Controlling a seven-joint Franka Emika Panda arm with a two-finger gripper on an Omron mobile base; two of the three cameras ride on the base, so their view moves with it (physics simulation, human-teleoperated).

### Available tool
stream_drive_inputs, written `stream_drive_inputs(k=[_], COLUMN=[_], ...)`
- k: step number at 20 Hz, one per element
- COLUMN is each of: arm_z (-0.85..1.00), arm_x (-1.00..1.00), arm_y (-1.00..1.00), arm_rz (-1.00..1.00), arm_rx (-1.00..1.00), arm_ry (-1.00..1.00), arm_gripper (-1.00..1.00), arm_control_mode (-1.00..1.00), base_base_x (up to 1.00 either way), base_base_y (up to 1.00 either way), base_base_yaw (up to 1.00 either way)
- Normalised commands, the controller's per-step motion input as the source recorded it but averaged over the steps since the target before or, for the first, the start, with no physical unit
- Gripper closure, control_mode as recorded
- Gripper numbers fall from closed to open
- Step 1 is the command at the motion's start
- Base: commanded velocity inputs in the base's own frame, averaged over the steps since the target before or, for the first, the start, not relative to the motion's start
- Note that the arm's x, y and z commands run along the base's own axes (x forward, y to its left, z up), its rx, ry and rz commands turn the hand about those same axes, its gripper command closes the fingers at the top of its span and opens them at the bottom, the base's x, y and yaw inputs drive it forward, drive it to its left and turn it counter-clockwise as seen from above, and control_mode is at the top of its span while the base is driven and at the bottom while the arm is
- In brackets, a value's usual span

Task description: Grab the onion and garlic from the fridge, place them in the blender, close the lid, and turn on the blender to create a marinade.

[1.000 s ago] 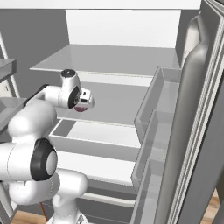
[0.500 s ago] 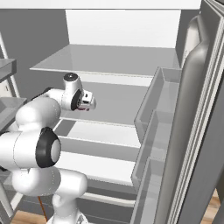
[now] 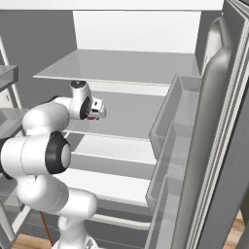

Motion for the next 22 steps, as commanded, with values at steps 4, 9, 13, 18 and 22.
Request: stream_drive_inputs(k=[4,9,13,18,22], arm_z=[-0.03,0.00,0.00,0.00,0.00], arm_x=[0.04,0.00,0.00,0.05,0.20], arm_y=[0.06,0.03,0.00,0.00,0.00], arm_rz=[0.00,0.00,0.00,0.00,0.00], arm_rx=[0.00,0.00,0.00,0.00,0.00], arm_ry=[-0.03,-0.09,-0.06,-0.02,0.00], arm_gripper=[-1.00,-1.00,-1.00,-1.00,-1.00], arm_control_mode=[-1.00,-1.00,-1.00,-1.00,-1.00], base_base_x=[0.00,0.00,0.00,0.00,0.00], base_base_y=[0.00,0.00,0.00,0.00,0.00], base_base_yaw=[0.00,0.00,0.00,0.00,0.00])
